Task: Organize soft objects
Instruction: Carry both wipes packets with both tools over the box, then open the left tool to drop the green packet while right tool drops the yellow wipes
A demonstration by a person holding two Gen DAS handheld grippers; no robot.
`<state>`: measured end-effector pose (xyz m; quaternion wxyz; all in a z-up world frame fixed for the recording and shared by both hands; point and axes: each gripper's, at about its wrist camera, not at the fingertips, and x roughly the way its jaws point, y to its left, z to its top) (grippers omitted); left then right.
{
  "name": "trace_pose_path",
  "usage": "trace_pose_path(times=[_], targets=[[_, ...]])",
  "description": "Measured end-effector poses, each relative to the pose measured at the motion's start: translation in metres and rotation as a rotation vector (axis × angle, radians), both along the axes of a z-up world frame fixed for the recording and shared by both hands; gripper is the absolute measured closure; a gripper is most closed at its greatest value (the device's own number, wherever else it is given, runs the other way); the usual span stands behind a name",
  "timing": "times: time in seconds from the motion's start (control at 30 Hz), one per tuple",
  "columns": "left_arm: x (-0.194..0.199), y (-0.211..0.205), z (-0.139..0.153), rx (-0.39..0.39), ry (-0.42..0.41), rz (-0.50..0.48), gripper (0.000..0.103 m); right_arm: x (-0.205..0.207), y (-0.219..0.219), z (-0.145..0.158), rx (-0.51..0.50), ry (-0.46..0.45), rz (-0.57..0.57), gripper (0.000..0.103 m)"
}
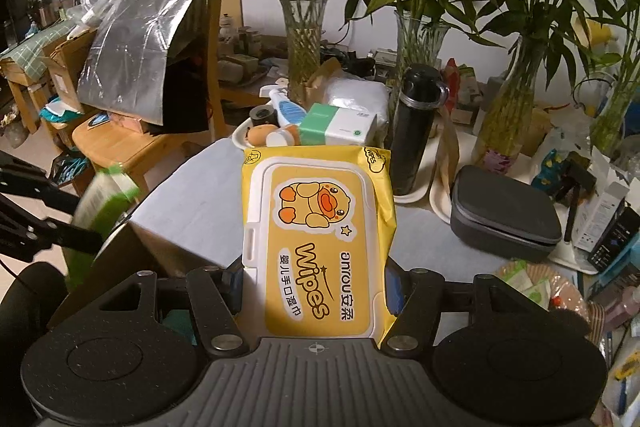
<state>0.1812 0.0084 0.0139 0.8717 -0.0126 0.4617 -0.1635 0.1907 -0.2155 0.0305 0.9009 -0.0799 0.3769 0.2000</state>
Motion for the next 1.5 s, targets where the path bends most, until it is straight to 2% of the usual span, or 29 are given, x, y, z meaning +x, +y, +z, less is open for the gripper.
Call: trace_pose_path(times=[0.2,0.27,0.33,0.5,0.63,0.77,0.87,1.2,1.5], targets=[[-0.004,0.006,-0.019,-0.094,0.139,0.082,0.055,-0.019,0.001,0.004,0.003,-0.004,0.006,0.038],[-0.005,0.012,-0.027,-0.147,0.173,0.118,0.051,-0.025,0.002,0.004,0.002,-0.003,0.009,0.038],[-0.009,0.017,-0.03,-0.206,0.175,0.129,0.033,-0.031,0.002,0.004,0.003,0.003,0.012,0.038],[-0.025,0.02,-0.022,-0.245,0.121,0.122,0.03,-0.042,0.003,0.004,0.004,0.006,0.01,0.038],[-0.038,0.019,-0.01,-0.213,0.047,0.123,0.03,-0.05,0.007,0.003,0.013,0.011,0.013,0.038],[-0.052,0.019,0.003,-0.116,-0.056,0.118,0.03,-0.058,0.014,0.004,0.012,0.006,0.025,0.038],[-0.059,0.02,0.006,-0.069,-0.1,0.11,0.03,-0.062,0.021,0.005,0.012,0.009,0.038,0.038],[-0.084,0.032,0.001,0.004,-0.156,0.102,0.03,-0.068,0.044,-0.004,-0.004,0.032,0.077,0.038],[-0.096,0.039,-0.007,0.066,-0.164,0.104,0.03,-0.067,0.079,-0.014,-0.006,0.058,0.137,0.038]])
